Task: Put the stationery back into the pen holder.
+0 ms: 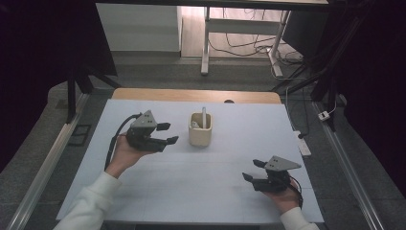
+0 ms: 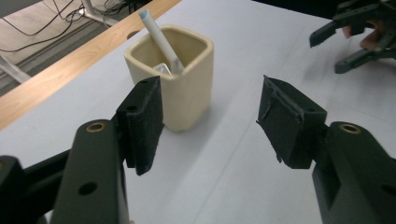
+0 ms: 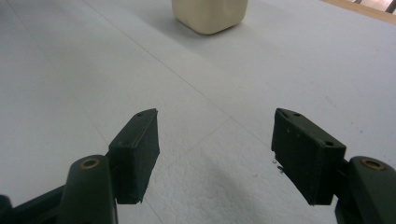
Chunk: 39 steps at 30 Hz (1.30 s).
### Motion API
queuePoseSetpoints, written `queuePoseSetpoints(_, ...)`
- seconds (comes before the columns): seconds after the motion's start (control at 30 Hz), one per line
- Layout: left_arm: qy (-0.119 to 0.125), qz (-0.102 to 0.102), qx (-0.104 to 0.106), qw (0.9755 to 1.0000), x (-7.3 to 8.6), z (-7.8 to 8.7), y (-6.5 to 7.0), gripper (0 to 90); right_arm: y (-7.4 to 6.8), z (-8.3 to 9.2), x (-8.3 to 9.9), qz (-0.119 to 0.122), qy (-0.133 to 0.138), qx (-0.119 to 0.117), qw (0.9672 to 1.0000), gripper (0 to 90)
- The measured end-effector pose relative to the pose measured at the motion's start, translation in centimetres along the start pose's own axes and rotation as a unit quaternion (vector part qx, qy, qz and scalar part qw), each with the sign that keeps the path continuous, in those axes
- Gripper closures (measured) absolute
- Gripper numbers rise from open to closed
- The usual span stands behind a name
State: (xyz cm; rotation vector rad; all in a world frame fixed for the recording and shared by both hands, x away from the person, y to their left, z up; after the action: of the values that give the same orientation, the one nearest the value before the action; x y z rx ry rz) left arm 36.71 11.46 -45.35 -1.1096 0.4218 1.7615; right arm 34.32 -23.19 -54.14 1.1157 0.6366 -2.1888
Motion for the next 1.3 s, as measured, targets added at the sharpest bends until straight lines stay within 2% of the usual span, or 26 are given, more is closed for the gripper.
queuePoseSetpoints(0.33,0.008,0.01,-0.005,0.9999,2.9,1.2,1.8,39.6,0.2,0.1,-0.1,0.001,-0.003,0.006,1.0,32.0)
queuePoseSetpoints(0.4,0.003,0.01,-0.008,0.9999,3.6,1.4,2.1,39.4,0.3,0.2,-0.1,0.001,0.0,0.006,1.0,32.0)
queuePoseSetpoints(0.7,-0.001,0.032,-0.005,0.9995,6.5,2.4,3.6,38.8,0.9,1.2,-0.1,-0.003,0.009,0.017,0.9998,32.0)
queuePoseSetpoints(0.83,-0.008,0.04,-0.007,0.9991,8.2,3.0,4.3,38.7,1.4,1.9,0.1,-0.006,0.011,0.023,0.9997,32.1)
queuePoseSetpoints(1.07,-0.013,0.06,-0.007,0.9981,10.4,3.6,4.8,38.4,2.1,2.7,0.6,-0.011,0.011,0.03,0.9994,32.1)
queuePoseSetpoints(1.17,-0.014,0.068,-0.009,0.9976,11.1,3.5,5.0,38.3,2.1,2.8,0.7,-0.006,0.012,0.03,0.9995,32.1)
queuePoseSetpoints(1.3,-0.014,0.072,-0.011,0.9973,11.5,3.3,5.1,38.1,2.1,2.6,1.1,0.006,-0.003,0.033,0.9994,32.0)
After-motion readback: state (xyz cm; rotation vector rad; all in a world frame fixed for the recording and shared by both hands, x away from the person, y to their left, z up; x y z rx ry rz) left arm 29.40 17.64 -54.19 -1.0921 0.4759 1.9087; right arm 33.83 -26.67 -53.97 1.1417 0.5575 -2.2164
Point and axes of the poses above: each handheld gripper's, and its own axes: z roughly backward along the jaws, x roughly out of its underside, y roughly to its right, the point moved 7 cm from there along -z, roughly forward along the jaws, and after that the axes turned 13 degrees about -z, right-handed, at the moved point
